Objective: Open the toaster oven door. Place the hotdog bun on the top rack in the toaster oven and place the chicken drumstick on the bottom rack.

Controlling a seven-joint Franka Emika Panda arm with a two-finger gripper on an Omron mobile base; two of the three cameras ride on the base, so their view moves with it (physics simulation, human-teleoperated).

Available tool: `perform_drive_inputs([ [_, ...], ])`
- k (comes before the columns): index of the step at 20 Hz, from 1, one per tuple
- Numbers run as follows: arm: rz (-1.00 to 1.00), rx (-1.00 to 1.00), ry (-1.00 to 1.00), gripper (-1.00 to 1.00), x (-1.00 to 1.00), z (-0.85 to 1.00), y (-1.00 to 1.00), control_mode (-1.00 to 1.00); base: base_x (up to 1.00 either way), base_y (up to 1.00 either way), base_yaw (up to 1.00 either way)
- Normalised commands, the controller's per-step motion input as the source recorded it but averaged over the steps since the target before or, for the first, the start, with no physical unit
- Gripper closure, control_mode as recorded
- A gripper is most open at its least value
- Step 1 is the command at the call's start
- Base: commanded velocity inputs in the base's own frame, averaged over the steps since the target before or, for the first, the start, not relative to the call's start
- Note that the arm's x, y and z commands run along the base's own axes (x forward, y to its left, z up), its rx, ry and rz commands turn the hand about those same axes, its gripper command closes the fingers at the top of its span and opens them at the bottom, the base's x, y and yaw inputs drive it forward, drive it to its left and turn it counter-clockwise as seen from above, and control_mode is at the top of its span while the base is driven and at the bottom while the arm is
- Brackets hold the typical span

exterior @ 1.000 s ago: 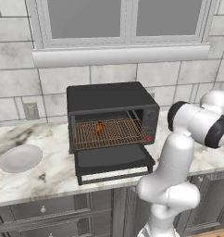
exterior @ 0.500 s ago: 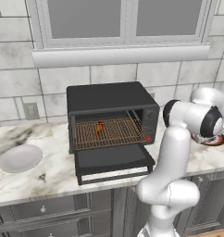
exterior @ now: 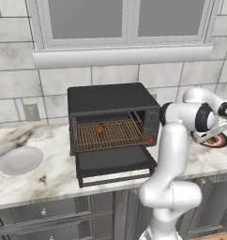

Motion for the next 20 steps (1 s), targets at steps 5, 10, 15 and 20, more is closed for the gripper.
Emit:
perform_drive_inputs([
  [5, 0.0, 0.11, 0.1, -1.0, 0.43, 0.09, -0.53, -1.0, 0.0, 0.0, 0.0],
  [10, 0.0, 0.18, 0.09, -1.0, 0.24, 0.02, -0.6, -1.0, 0.0, 0.0, 0.0],
  [15, 0.01, 0.21, 0.11, -1.0, 0.18, 0.0, -0.64, -1.0, 0.0, 0.0, 0.0],
  [20, 0.02, 0.2, 0.12, 1.0, 0.2, 0.0, -0.45, -1.0, 0.0, 0.0, 0.0],
])
